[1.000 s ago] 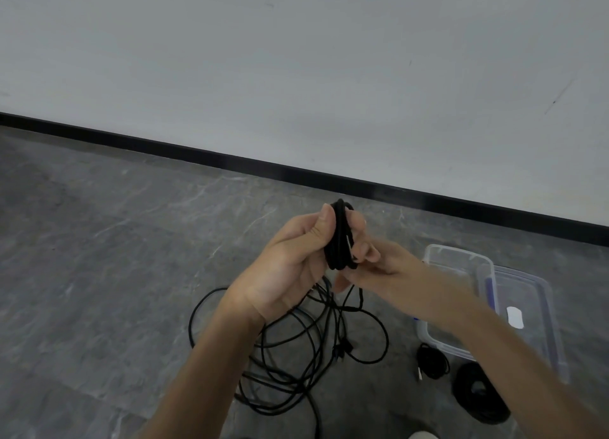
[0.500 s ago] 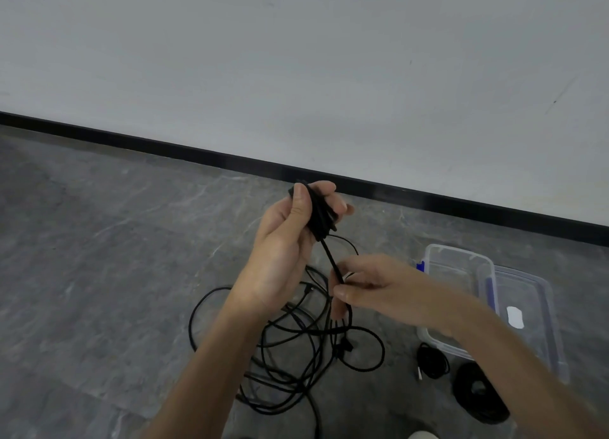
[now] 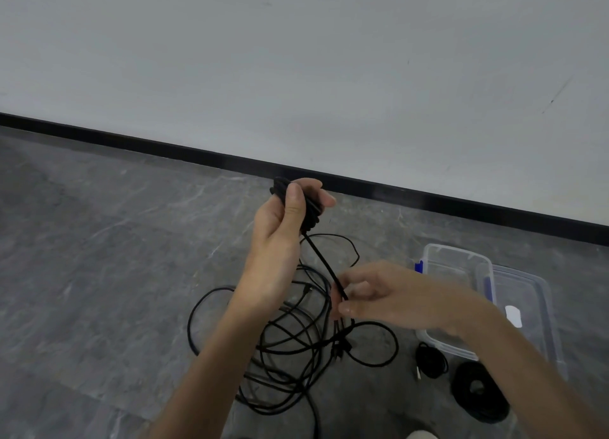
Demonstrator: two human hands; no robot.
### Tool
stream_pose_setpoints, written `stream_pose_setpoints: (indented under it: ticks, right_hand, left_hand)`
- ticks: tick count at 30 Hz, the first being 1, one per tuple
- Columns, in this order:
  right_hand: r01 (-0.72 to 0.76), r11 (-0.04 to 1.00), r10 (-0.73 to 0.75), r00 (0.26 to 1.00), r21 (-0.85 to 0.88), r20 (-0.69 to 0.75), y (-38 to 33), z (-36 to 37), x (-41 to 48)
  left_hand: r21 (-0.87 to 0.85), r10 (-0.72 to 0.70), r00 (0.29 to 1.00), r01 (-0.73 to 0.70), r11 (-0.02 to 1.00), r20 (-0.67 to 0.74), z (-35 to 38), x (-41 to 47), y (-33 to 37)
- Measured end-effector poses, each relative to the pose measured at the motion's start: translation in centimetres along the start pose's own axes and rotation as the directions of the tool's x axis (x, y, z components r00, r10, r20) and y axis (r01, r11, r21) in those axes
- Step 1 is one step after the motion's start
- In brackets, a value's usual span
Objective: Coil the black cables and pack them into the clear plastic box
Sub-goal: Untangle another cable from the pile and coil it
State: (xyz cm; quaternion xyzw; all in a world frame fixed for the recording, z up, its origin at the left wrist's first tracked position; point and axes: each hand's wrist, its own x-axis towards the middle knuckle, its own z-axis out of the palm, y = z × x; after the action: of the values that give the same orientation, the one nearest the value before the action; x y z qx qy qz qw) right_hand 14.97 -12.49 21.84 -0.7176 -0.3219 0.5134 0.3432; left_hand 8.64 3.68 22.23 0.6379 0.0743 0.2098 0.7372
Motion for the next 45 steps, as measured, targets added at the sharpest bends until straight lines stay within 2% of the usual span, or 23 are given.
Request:
stream_pose_setpoints:
  ticks: [3, 6, 9, 12, 17, 23, 28, 32, 37, 41, 45]
  right_hand:
    - [0.04, 0.999, -0.04, 0.999, -0.035, -0.013, -0.2, 0.0, -0.2]
    - [0.151, 0.986, -0.156, 0.984, -0.065, -0.085, -0.6, -0.2, -0.2]
    - [0.231, 0.968, -0.244, 0.955, -0.093, -0.166, -0.3, -0.3, 0.1]
    - [0.247, 0.967, -0.256, 0.943, -0.071, -0.213, -0.4, -0.4, 0.0]
    - [0.27, 0.961, -0.274, 0.911, -0.056, -0.308, -0.7, -0.8, -0.5]
    - [0.338, 0.941, -0.305, 0.843, -0.004, -0.442, -0.6, -0.9, -0.6]
    - [0.387, 0.922, -0.331, 0.768, -0.015, -0.548, -0.2, -1.2, -0.6]
    - [0.424, 0.905, -0.329, 0.743, 0.03, -0.583, -0.1, -1.5, -0.7]
    - [0.431, 0.902, -0.351, 0.766, 0.025, -0.538, 0.1, -1.5, -0.5]
    - [0.406, 0.909, -0.324, 0.829, 0.092, -0.456, 0.2, -1.5, -0.5]
    - [0.368, 0.917, -0.289, 0.878, 0.152, -0.382, -0.3, -1.5, -0.7]
  left_hand:
    - [0.142, 0.008, 0.999, -0.004, 0.99, -0.031, 0.0, 0.0, -0.1]
    - [0.42, 0.017, 0.999, -0.004, 0.908, -0.028, -0.6, 0.0, -0.5]
    - [0.637, -0.148, 0.989, 0.096, 0.765, 0.029, -0.9, -0.1, -0.7]
    - [0.738, -0.34, 0.932, 0.139, 0.66, 0.128, -0.8, -0.3, -0.8]
    - [0.696, -0.448, 0.852, 0.149, 0.703, 0.27, -0.7, -0.6, 0.0]
    - [0.635, -0.555, 0.718, 0.204, 0.745, 0.42, -0.4, -0.8, 0.6]
    - [0.567, -0.602, 0.63, 0.293, 0.77, 0.492, -0.8, -0.9, 1.0]
    - [0.498, -0.581, 0.58, 0.318, 0.807, 0.572, -0.8, -0.9, 1.4]
    - [0.378, -0.527, 0.544, 0.369, 0.849, 0.653, -1.0, -0.9, 1.7]
    - [0.261, -0.483, 0.539, 0.437, 0.861, 0.69, -1.2, -0.8, 2.3]
    - [0.268, -0.466, 0.522, 0.411, 0.871, 0.714, -1.3, -0.7, 2.5]
